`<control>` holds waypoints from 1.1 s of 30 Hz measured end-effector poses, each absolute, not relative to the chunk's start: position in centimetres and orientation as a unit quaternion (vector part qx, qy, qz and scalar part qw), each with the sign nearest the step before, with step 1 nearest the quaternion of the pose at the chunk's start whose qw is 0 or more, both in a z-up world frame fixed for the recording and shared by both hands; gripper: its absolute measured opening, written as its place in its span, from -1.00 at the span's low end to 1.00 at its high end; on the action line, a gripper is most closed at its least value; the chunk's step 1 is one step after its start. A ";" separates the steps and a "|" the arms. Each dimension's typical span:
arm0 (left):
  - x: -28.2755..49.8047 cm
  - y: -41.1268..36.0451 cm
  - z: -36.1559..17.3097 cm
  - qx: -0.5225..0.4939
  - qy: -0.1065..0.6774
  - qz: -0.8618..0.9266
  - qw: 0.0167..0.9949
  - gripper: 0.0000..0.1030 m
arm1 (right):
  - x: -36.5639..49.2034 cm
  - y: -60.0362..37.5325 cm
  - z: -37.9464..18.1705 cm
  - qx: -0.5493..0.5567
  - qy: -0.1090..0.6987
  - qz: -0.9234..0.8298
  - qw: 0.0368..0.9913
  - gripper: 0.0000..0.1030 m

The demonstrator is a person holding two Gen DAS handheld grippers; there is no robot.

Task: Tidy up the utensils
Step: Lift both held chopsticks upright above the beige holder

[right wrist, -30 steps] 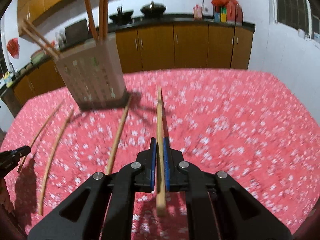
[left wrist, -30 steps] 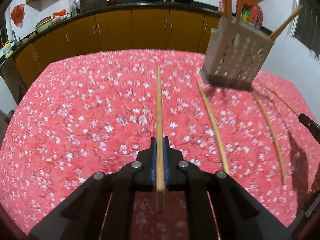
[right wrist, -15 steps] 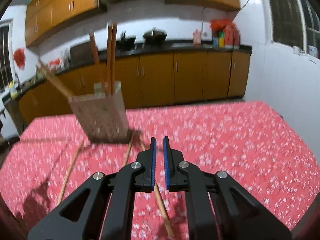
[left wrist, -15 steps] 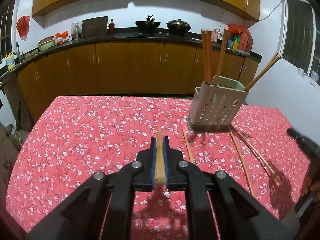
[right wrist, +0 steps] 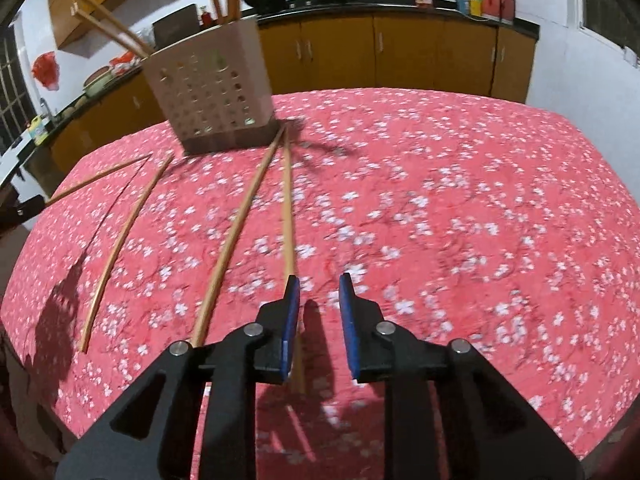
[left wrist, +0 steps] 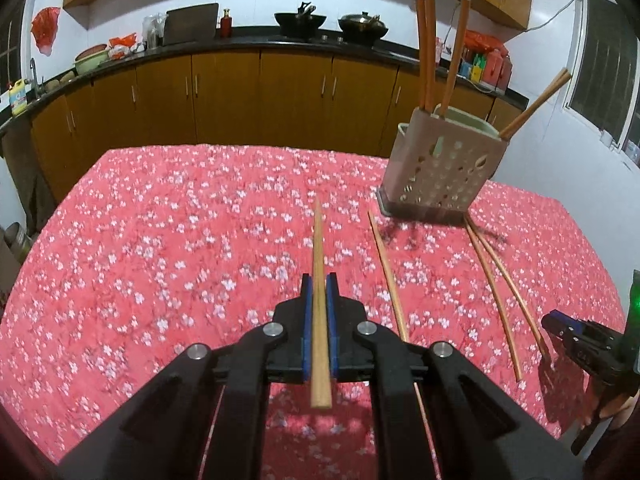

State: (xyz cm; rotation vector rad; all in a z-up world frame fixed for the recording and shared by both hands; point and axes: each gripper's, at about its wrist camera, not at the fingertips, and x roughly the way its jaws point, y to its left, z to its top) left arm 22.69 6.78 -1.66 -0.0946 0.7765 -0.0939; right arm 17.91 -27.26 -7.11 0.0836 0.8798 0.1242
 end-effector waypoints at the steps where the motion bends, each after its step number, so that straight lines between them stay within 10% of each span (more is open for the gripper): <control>1: 22.6 6.8 -1.8 -0.047 0.380 -0.046 0.923 -0.85 | 17.9 -27.0 -7.3 0.036 0.428 0.062 0.901 -0.58; 33: 20.4 7.3 6.8 -0.063 0.250 -0.059 0.964 -0.85 | 16.5 -29.6 5.1 0.047 0.219 0.011 0.975 -0.85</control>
